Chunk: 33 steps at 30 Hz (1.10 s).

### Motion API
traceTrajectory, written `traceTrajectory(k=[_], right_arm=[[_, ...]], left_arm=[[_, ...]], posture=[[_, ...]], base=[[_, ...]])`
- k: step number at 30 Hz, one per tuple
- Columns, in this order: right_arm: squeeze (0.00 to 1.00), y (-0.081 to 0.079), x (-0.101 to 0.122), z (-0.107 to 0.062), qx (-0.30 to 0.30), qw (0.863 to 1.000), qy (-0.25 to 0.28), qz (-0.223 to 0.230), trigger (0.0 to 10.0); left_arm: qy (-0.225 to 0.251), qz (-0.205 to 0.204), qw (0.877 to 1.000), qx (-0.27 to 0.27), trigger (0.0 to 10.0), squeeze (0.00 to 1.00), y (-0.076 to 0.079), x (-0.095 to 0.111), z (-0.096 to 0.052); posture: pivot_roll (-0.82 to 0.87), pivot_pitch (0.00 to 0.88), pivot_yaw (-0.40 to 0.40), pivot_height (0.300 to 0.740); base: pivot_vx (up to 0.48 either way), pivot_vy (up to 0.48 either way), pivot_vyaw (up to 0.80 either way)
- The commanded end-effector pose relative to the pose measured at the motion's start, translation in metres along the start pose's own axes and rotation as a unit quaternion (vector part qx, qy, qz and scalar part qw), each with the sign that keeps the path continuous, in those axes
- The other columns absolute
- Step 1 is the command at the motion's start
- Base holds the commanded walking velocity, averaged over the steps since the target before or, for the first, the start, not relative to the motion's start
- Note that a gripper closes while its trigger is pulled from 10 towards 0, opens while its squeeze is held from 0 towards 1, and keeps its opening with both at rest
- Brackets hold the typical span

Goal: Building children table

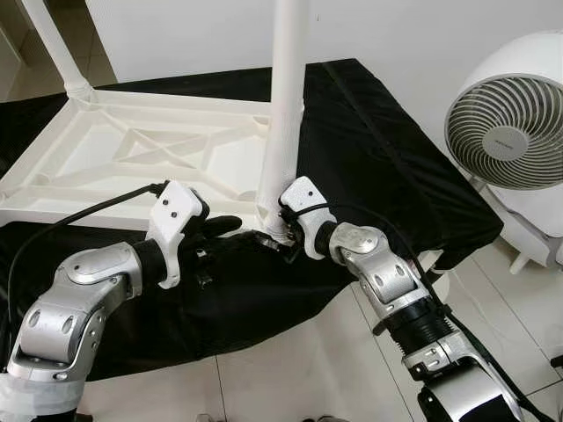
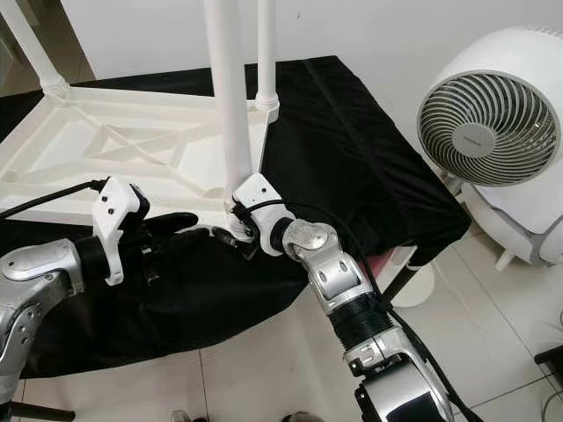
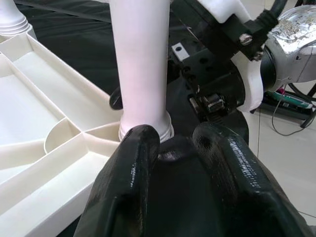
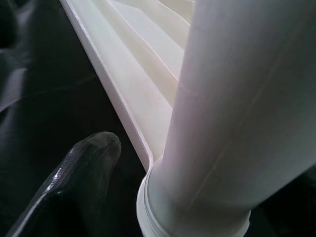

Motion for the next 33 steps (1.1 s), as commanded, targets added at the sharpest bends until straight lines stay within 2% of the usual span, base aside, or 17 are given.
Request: traceTrajectory(k=[1,6,9,19,20,28,31,32,33], right_arm=[[0.0,-0.008,0.013,0.006,0.029,0.999,0.026,-0.02,10.0],[0.0,-0.014,0.019,0.005,0.074,0.995,0.05,-0.035,10.0],[0.0,-0.024,0.023,0.001,0.131,0.988,0.074,-0.018,10.0],[0.0,-0.029,0.027,0.005,0.154,0.984,0.092,0.007,10.0],[0.0,-0.032,0.025,0.005,0.161,0.982,0.093,0.009,0.0],[0.0,-0.042,0.017,-0.007,0.195,0.976,0.094,0.018,0.0],[0.0,-0.041,0.01,-0.009,0.188,0.979,0.08,0.018,0.0],[0.0,-0.035,0.003,-0.009,0.163,0.985,0.061,0.019,0.0],[0.0,-0.035,0.003,-0.009,0.163,0.985,0.061,0.019,0.0]], left_arm=[[-0.002,-0.004,0.999,0.032,10.0,0.0,-0.006,-0.001,-0.002],[-0.002,-0.004,0.999,0.033,10.0,0.0,-0.006,-0.002,-0.002],[0.0,-0.003,0.999,0.033,10.0,0.0,-0.006,-0.001,-0.002],[0.002,-0.004,0.999,0.032,10.0,0.0,-0.007,-0.001,0.0],[0.002,-0.003,0.999,0.033,10.0,0.0,-0.007,-0.001,-0.001],[0.0,-0.005,0.999,0.035,10.0,0.0,-0.006,-0.002,-0.003],[-0.001,-0.005,0.999,0.035,10.0,0.0,-0.006,-0.003,-0.003],[-0.005,-0.005,0.999,0.034,10.0,0.0,-0.006,-0.004,-0.004],[-0.005,-0.005,0.999,0.034,10.0,0.0,-0.006,-0.004,-0.004]], posture=[[-0.02,0.124,0.027,0.74],[-0.02,0.119,0.025,0.74],[-0.02,0.117,0.025,0.74],[-0.03,0.11,0.024,0.74],[-0.02,0.111,0.022,0.74],[-0.02,0.117,0.022,0.74],[-0.03,0.12,0.026,0.74],[-0.03,0.122,0.028,0.74],[-0.03,0.122,0.028,0.74]], base=[[0.0,0.0,0.0],[0.0,0.0,0.0],[0.0,0.0,0.0],[0.0,0.0,0.0],[0.0,0.0,0.0],[0.0,0.0,0.0],[0.0,0.0,0.0],[0.0,0.0,0.0],[0.0,0.0,0.0]])
Point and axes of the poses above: a point about 5 cm out from each wrist's last joint towards the gripper, its own z axis pointing out of the wrist towards the gripper, its own x axis along the axis of the wrist's last joint, y = z × x, the point moved 4 cm from there along z, pointing out of the wrist towards the gripper, and after that the axes turned 6 degrees about -z, right-handed, at the moved point
